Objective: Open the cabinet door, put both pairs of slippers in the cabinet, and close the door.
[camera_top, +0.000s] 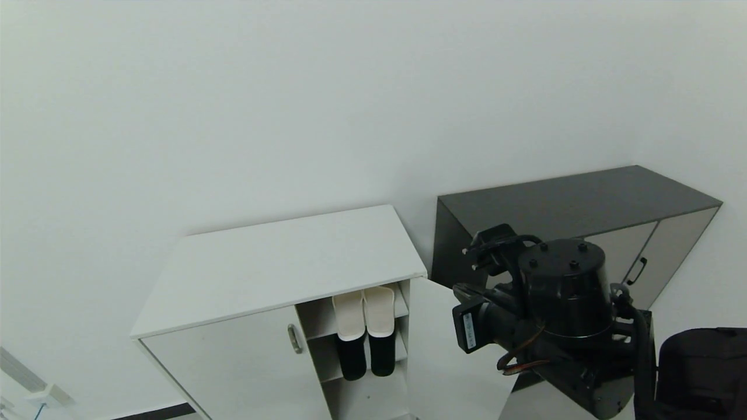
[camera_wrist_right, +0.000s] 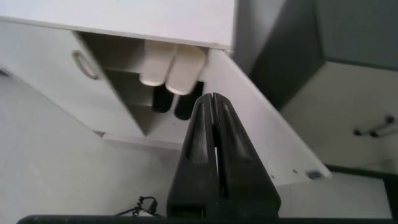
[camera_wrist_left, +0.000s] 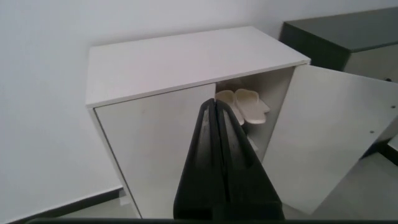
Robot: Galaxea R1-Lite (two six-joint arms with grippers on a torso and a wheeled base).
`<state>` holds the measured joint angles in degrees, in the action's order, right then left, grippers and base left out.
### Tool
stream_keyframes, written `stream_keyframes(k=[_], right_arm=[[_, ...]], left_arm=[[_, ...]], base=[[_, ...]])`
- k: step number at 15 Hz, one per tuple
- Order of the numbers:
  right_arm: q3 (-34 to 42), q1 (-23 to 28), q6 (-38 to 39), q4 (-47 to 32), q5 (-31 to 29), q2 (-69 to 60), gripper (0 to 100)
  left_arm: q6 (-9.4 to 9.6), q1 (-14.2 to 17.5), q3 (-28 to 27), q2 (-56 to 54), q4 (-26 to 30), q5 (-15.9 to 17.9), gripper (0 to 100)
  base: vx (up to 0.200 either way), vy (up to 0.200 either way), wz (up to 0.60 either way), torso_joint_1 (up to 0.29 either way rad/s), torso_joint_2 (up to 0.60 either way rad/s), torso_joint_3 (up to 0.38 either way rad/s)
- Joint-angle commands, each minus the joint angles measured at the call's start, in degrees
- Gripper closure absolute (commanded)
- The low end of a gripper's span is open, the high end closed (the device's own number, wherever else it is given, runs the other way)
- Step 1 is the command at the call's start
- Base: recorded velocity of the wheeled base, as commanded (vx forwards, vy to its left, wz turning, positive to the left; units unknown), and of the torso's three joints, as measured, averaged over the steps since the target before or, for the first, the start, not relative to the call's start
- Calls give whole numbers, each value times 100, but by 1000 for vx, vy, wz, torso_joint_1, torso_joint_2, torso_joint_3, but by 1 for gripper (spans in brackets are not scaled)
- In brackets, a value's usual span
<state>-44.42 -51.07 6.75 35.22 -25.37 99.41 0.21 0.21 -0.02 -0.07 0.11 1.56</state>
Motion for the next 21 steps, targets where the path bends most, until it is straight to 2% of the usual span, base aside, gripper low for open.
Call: stream_keyframes(k=[1, 5, 9, 12, 14, 16, 21], right_arm=[[4, 27, -7, 3, -3, 17, 100], [30, 97, -78, 90, -3, 69, 100], [4, 334, -122, 134, 155, 245, 100], [-23, 677, -113, 240, 287, 359, 100], [-58, 1002, -130, 706, 656, 623, 100], [-269, 1336, -139, 996, 691, 1019, 100], [-901, 1969, -113, 969, 876, 1810, 100]], left_arm=[[-3, -3, -6, 7, -2, 2, 100], [-3, -3, -6, 7, -2, 2, 100], [-3, -3, -6, 7, -2, 2, 100], [-12, -3, -6, 7, -2, -7, 100], [-12, -3, -6, 7, -2, -7, 100], [-21, -3, -6, 7, -2, -7, 100], [-21, -3, -6, 7, -2, -7, 100]], base=[[-200, 0, 0, 7, -2, 2], [-200, 0, 0, 7, 5, -6], [0, 0, 0, 0, 0, 0], [0, 0, 0, 0, 0, 0], [0, 0, 0, 0, 0, 0], [0, 0, 0, 0, 0, 0], [0, 0, 0, 0, 0, 0]])
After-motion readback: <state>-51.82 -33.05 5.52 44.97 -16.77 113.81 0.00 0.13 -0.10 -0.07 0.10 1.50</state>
